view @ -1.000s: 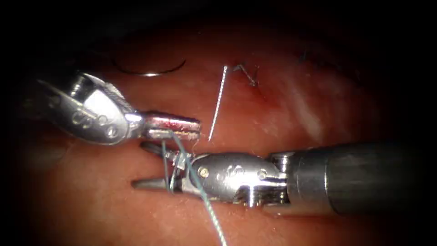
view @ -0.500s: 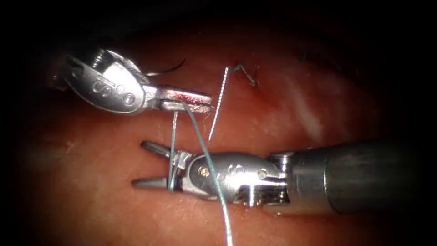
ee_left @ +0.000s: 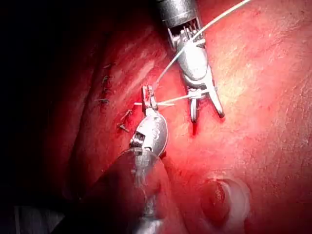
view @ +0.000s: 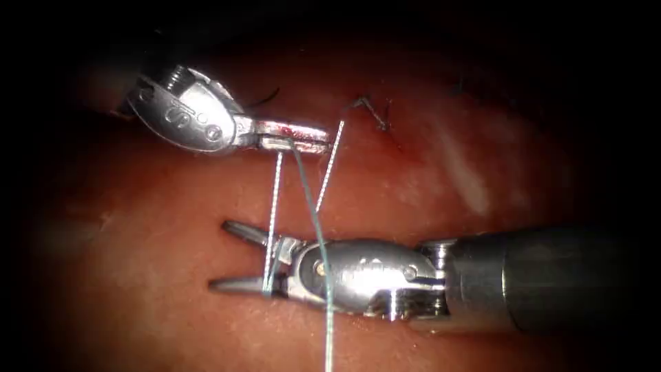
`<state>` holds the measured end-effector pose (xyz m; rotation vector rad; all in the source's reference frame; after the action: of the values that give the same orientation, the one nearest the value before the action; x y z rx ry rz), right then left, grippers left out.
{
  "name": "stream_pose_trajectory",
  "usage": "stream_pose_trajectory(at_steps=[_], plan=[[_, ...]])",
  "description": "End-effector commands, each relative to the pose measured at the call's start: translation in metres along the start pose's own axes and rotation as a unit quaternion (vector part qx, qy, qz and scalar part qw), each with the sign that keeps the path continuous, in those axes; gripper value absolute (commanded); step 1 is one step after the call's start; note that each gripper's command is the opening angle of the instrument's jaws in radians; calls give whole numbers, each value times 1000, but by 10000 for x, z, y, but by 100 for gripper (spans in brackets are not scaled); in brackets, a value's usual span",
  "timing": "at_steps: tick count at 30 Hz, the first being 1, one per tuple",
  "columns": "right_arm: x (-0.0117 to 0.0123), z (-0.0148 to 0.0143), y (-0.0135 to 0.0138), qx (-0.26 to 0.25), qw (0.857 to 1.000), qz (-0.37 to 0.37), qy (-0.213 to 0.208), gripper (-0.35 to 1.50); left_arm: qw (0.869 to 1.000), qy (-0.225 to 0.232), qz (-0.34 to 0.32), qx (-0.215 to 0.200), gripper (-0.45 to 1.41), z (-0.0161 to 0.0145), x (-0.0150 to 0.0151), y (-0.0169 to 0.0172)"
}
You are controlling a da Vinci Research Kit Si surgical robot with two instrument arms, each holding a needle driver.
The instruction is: Wound Closure
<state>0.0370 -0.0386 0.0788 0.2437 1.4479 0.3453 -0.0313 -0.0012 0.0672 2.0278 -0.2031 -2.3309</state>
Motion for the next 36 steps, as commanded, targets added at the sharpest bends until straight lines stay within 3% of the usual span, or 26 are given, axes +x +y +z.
stream_pose_trajectory(at_steps=[1, 8, 22, 36], plan=[[-5, 8, -1, 3, 1000, -4, 6, 46, 1000, 2, 3, 0, -45, 6, -10, 0], [-6, 8, 0, 11, 999, 14, 43, 37, 1000, 21, 2, 3, -45, 0, -31, 7], [-4, 6, 10, 10, 987, 70, 142, 37, 998, 64, 2, 14, -45, -23, -30, 13], [11, -14, 32, -17, 982, 87, 165, 37, 997, 81, 10, -5, -45, -45, -28, 38]])
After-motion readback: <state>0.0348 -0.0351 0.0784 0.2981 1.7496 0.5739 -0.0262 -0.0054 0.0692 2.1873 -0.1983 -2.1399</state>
